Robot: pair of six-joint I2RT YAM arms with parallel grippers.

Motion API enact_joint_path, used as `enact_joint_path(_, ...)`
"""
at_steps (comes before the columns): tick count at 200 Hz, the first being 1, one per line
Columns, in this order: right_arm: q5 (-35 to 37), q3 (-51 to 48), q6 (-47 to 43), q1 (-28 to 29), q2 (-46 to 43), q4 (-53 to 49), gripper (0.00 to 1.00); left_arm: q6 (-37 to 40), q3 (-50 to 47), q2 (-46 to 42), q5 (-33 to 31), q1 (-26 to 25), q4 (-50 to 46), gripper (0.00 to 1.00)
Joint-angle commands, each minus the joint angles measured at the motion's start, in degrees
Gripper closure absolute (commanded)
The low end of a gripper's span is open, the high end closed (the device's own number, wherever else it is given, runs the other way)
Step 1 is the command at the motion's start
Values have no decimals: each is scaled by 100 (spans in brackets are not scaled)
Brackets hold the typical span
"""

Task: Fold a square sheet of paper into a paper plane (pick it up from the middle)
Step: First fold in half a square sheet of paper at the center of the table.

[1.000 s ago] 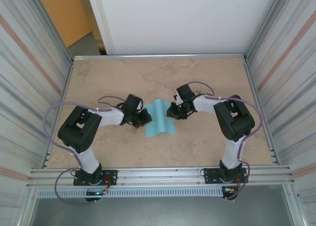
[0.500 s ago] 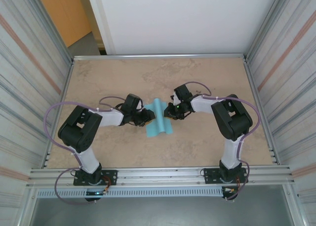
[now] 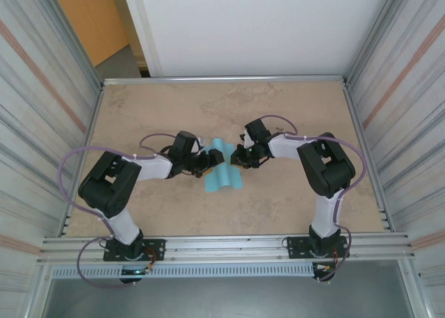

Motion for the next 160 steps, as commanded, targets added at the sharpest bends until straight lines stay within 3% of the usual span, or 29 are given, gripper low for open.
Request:
enact_joint_path(1,3,18,145,120,240,-148,82,187,-286,45,-259,64,-403,20)
enact_joint_path(38,-161,62,258,246,295,-20,82,228,-221,104,-283,65,-557,20)
enact_joint_path(90,-369,63,392,331,309,168,82,340,3,251,-297,73,-901,30)
enact_joint_path(160,-287,-175,279,133,-275,302,78,706,187,-62,-226,160,-1087,60)
